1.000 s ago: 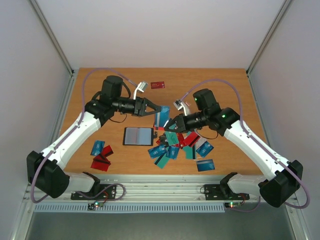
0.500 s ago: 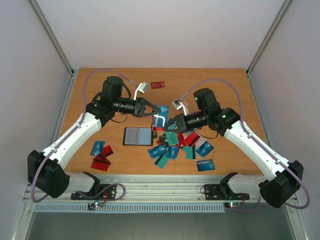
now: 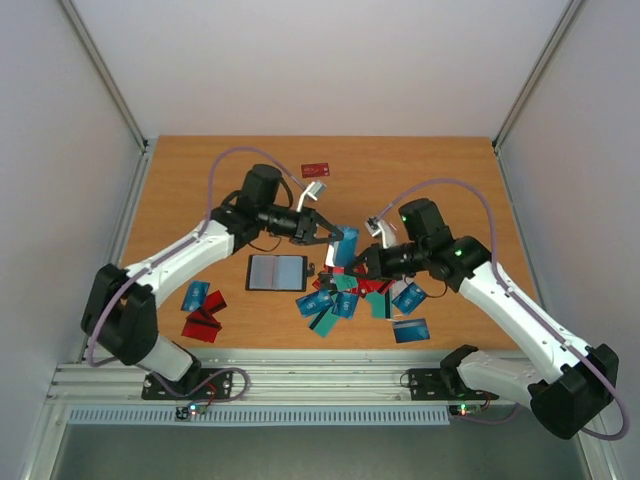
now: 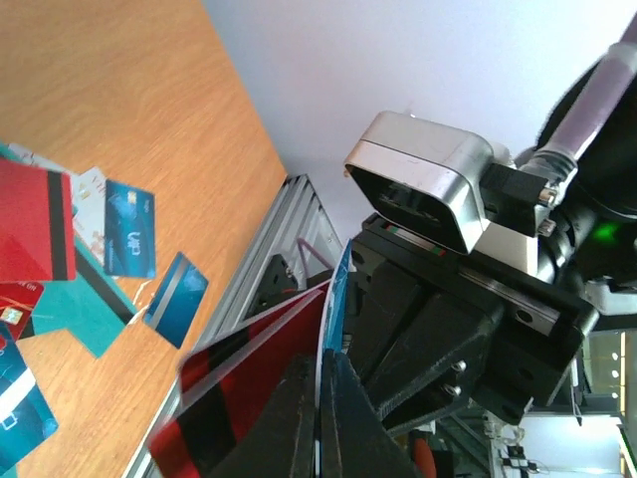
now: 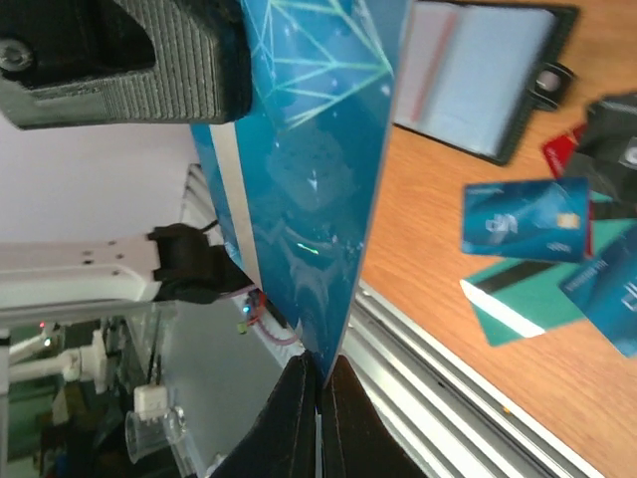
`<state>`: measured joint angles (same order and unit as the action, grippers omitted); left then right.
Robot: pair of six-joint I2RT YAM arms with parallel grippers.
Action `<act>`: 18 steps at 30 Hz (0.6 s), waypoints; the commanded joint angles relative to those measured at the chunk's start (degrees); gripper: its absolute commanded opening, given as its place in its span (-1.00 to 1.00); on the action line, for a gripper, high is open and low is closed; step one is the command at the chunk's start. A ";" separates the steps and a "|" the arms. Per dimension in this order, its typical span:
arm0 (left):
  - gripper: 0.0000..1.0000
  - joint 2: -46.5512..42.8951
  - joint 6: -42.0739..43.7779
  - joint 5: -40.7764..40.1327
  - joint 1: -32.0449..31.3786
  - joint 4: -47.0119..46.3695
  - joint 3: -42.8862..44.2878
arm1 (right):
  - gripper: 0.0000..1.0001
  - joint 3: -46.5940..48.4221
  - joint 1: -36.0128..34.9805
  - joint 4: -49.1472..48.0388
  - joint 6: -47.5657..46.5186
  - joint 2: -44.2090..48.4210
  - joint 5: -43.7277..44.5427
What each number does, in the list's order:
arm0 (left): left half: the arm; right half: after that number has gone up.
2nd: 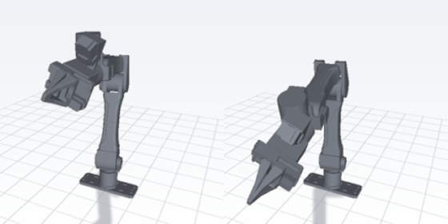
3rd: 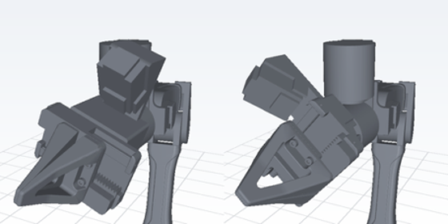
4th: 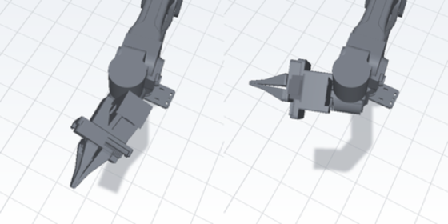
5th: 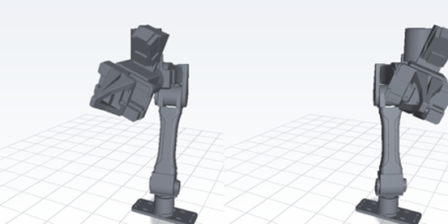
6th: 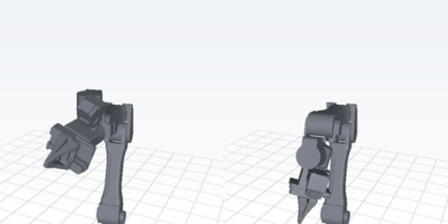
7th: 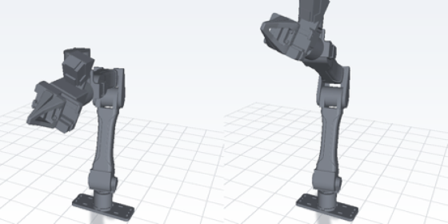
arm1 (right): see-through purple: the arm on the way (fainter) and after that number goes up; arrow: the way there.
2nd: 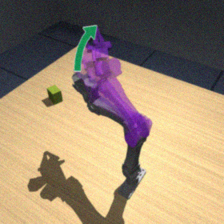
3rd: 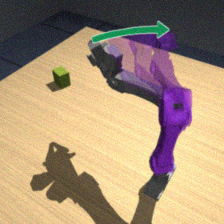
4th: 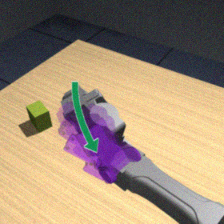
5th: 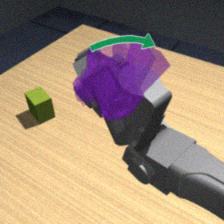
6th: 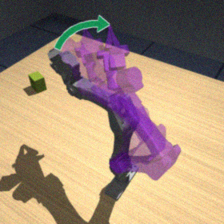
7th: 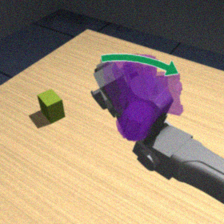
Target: Put the credit cards into the card holder
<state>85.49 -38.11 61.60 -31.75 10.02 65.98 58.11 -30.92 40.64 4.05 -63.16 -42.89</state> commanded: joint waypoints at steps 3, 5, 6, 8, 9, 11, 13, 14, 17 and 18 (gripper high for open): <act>-0.99 11.06 -2.79 -0.69 -1.83 -12.25 -4.18 | -0.58 -9.68 1.31 -0.10 7.32 -2.40 13.59; -0.99 15.45 -1.18 -3.74 -1.62 -9.65 -3.24 | -0.33 -10.49 2.34 2.44 8.96 -5.54 17.66; -0.99 17.12 -0.06 -5.62 -1.47 -6.38 -1.98 | -0.29 -10.42 3.11 3.60 9.33 -7.05 18.68; -1.00 18.50 2.51 -8.09 -1.47 -2.31 0.53 | -0.21 -9.31 4.04 5.64 8.93 -8.50 19.28; -1.00 18.33 3.04 -8.78 -1.46 -0.50 1.66 | -0.18 -8.28 4.10 6.58 8.23 -8.36 19.63; -1.00 17.24 4.76 -10.12 -1.35 3.70 3.77 | -0.04 -6.30 4.19 7.95 6.77 -7.08 20.18; -0.99 15.83 6.86 -11.15 -1.18 7.49 5.35 | 0.09 -4.42 4.36 8.25 5.68 -5.84 19.88; -0.99 15.01 7.60 -11.55 -0.88 8.98 5.88 | 0.13 -3.62 4.51 7.85 5.17 -5.54 18.97; -0.99 12.15 7.83 -12.00 0.33 11.66 5.80 | 0.21 -2.17 5.01 3.80 4.54 -5.44 12.55; -0.99 10.91 7.67 -12.03 0.77 12.30 5.69 | 0.24 -1.94 5.18 1.69 4.74 -5.67 9.67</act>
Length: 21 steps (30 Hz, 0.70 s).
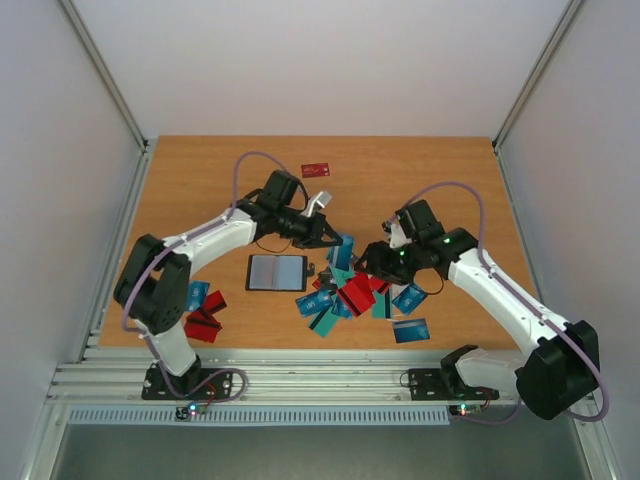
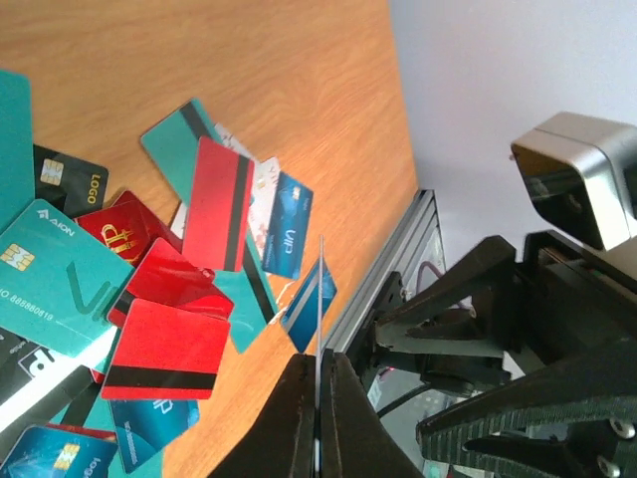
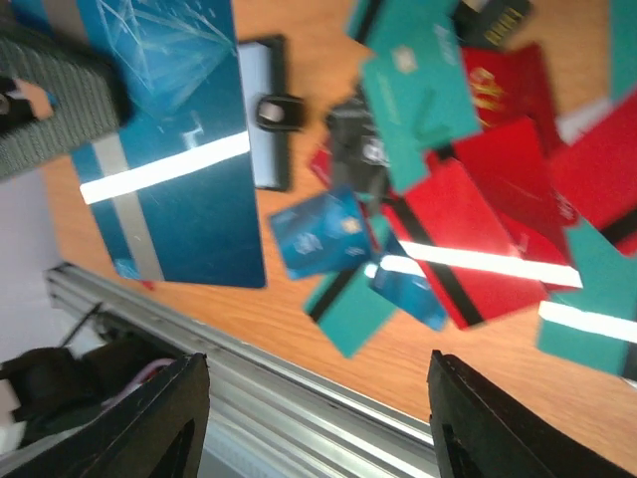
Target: Put the credit cards into the card holder
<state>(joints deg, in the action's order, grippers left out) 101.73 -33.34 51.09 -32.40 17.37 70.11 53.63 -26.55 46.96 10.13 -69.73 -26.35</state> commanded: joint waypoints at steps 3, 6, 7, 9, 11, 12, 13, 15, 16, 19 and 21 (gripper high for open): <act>-0.99 -8.83 2.52 -0.97 2.72 7.15 1.64 | 0.28 3.77 0.91 -9.97 0.19 -0.39 -13.27; -1.00 -12.16 2.49 -1.99 4.17 10.36 1.99 | 0.29 5.58 1.13 -14.94 2.05 -2.38 -17.46; -1.00 -13.21 2.69 -2.82 4.64 12.06 2.26 | 0.29 6.18 1.33 -16.51 2.98 -3.07 -19.10; -1.00 -15.50 4.27 -5.68 5.48 15.56 2.66 | 0.29 7.53 1.41 -18.79 3.92 -4.99 -21.67; -0.99 -17.42 6.51 -9.83 6.58 19.10 2.42 | 0.28 8.58 1.41 -20.78 4.61 -7.29 -23.44; -0.99 -18.43 7.28 -11.57 7.21 20.26 1.65 | 0.28 8.86 1.41 -21.90 4.96 -8.51 -24.39; -1.00 -19.62 7.97 -13.39 8.03 21.21 0.20 | 0.26 9.09 1.41 -22.92 5.13 -9.88 -25.44; -0.99 -21.96 7.96 -15.34 9.90 21.91 -2.63 | 0.22 9.22 1.44 -25.00 5.67 -12.14 -27.39; -0.99 -23.37 7.67 -15.74 10.85 22.04 -4.02 | 0.20 9.14 1.37 -26.52 6.32 -13.00 -28.23; -1.00 -28.25 7.54 -18.71 12.60 22.56 -7.49 | 0.18 9.53 0.88 -30.26 7.80 -15.88 -30.38; -0.99 -30.98 8.17 -21.20 13.75 23.64 -9.16 | 0.15 10.49 0.08 -30.67 7.66 -17.74 -30.81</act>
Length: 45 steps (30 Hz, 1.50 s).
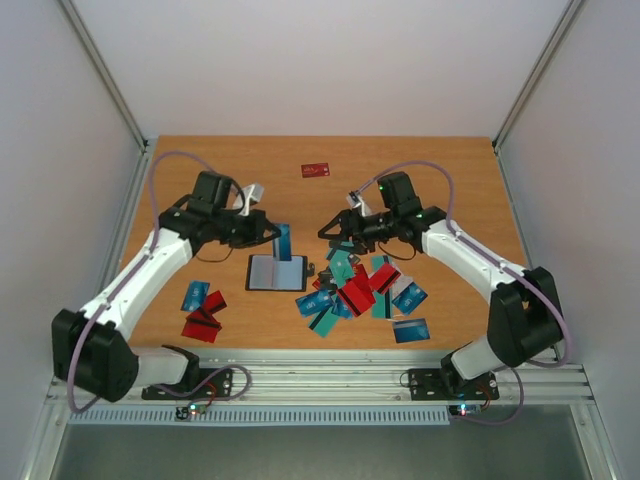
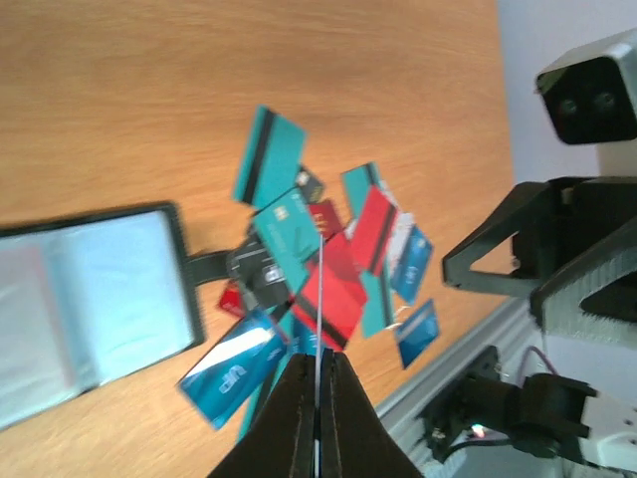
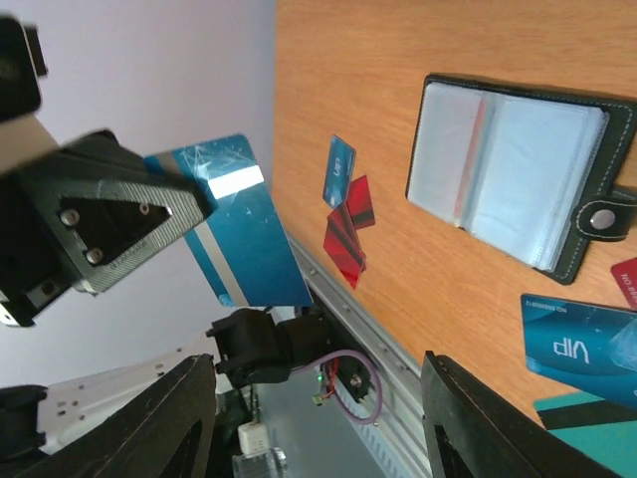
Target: Put the credit cards into the card holder
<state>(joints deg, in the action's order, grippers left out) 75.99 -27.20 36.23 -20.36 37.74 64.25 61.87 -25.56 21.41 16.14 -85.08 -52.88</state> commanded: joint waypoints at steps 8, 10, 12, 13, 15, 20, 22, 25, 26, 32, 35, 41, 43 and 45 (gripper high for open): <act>-0.99 -8.84 5.20 -8.23 8.62 3.06 -9.49 | -0.04 6.65 -6.85 -3.15 1.48 -12.08 -0.36; -0.99 -7.77 4.58 -4.92 10.55 -1.14 -12.43 | -0.12 9.10 -8.16 -0.78 0.64 -14.53 0.63; -1.00 -5.05 2.93 -1.79 11.74 -5.61 -14.53 | -0.16 11.85 -9.65 1.84 -1.02 -16.69 1.25; -0.99 -3.23 2.37 -1.27 11.97 -6.89 -14.80 | -0.16 13.34 -10.61 3.58 -2.14 -17.78 1.76; -0.99 0.58 2.20 -1.08 12.16 -9.00 -14.49 | -0.18 15.78 -11.89 6.91 -4.34 -19.77 3.17; -0.99 8.08 2.82 1.53 12.34 -11.77 -13.00 | -0.27 18.77 -12.20 8.25 -5.83 -26.00 2.70; -1.00 9.86 3.43 2.69 12.32 -12.59 -12.77 | -0.33 19.74 -12.16 8.41 -6.11 -28.55 1.33; -0.99 12.82 4.90 4.49 12.32 -13.71 -12.40 | -0.42 20.38 -12.10 8.58 -6.58 -31.03 0.95; -0.99 13.73 5.11 5.28 12.32 -14.46 -12.54 | -0.45 20.54 -12.02 8.71 -6.64 -31.76 1.06; -0.99 16.43 4.95 6.32 12.30 -18.21 -13.66 | -0.67 19.95 -10.77 10.34 -6.98 -35.14 2.51; -0.99 17.46 5.38 6.56 12.28 -19.48 -13.51 | -0.75 18.82 -10.21 10.06 -6.87 -35.76 2.60; -0.99 18.32 8.00 4.55 12.28 -19.04 -12.25 | -0.88 18.00 -9.57 11.02 -7.77 -37.46 3.27; -0.99 18.31 8.97 3.54 12.36 -18.68 -12.14 | -0.90 17.65 -9.11 11.29 -7.91 -37.96 3.47; -0.99 18.39 9.50 3.12 12.35 -19.01 -12.34 | -0.92 17.23 -8.76 11.46 -8.01 -38.33 3.66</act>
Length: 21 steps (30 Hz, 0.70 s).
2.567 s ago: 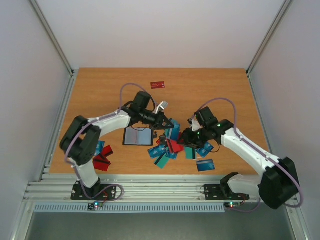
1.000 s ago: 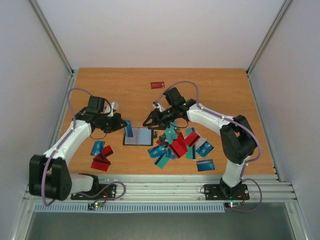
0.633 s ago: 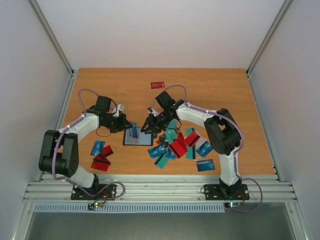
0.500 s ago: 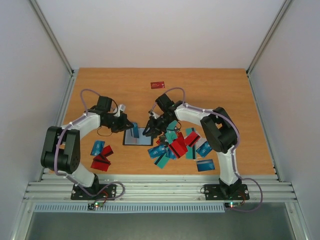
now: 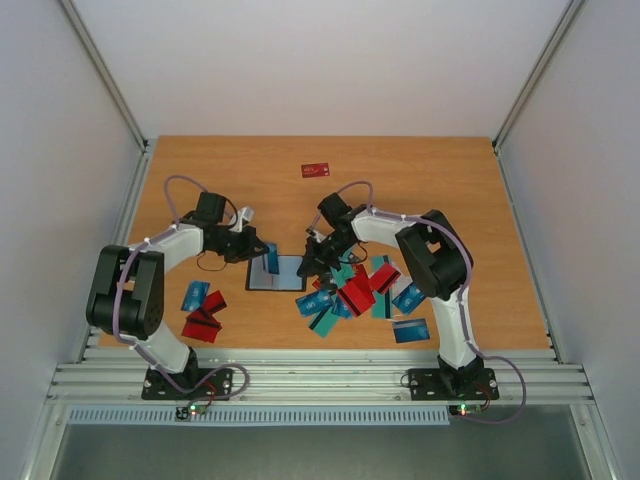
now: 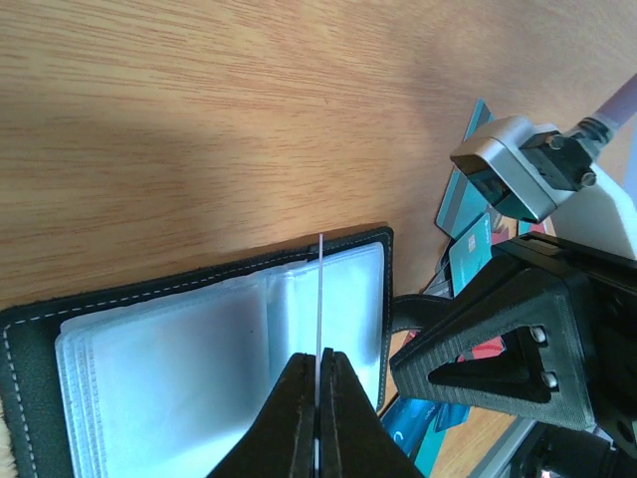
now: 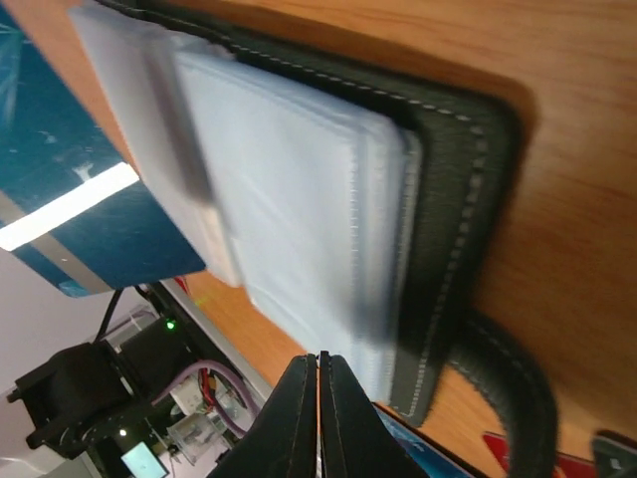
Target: Put the credit cards into the card holder
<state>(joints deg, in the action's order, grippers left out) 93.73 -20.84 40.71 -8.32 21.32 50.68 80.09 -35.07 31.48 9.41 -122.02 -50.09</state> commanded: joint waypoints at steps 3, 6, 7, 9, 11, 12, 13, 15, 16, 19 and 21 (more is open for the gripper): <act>-0.99 1.27 3.18 -1.08 0.31 -3.74 0.71 | -0.95 -1.72 1.17 1.39 -1.69 -1.94 0.80; -1.00 2.08 3.02 -1.03 0.29 -4.76 0.24 | -0.98 -1.92 1.23 1.79 -2.27 -2.49 0.78; -0.99 2.26 2.92 -1.05 0.24 -5.09 0.16 | -0.97 -1.88 1.23 1.93 -2.42 -2.71 0.82; -0.99 2.49 2.91 -1.27 0.27 -5.41 0.13 | -0.98 -1.93 1.23 2.25 -2.58 -3.07 0.87; -0.99 2.87 3.00 -1.75 0.24 -5.27 0.32 | -0.98 -1.96 1.32 2.58 -2.75 -3.26 0.95; -1.00 3.05 3.27 -2.24 0.23 -4.90 0.50 | -0.98 -1.96 1.32 2.66 -2.85 -3.31 1.02; -1.00 3.28 3.53 -2.48 0.23 -4.74 0.62 | -0.98 -1.96 1.39 2.79 -2.96 -3.31 1.12; -0.99 3.59 4.00 -2.49 0.23 -4.57 0.82 | -0.98 -2.02 1.61 2.80 -2.99 -3.29 1.17; -0.99 3.76 4.10 -2.52 0.23 -4.53 0.89 | -0.98 -2.01 1.62 2.87 -2.88 -3.28 1.21; -0.99 4.00 4.08 -1.84 0.00 -4.90 0.70 | -0.98 -1.87 1.78 2.79 -2.90 -3.40 1.14; -0.99 4.08 3.93 -1.61 -0.47 -4.91 0.59 | -0.98 -1.79 1.77 2.72 -2.73 -3.38 1.13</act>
<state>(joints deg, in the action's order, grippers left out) 97.01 -18.55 39.16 -8.34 18.96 50.68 78.78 -33.71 32.64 7.40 -123.72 -50.15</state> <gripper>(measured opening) 0.021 0.013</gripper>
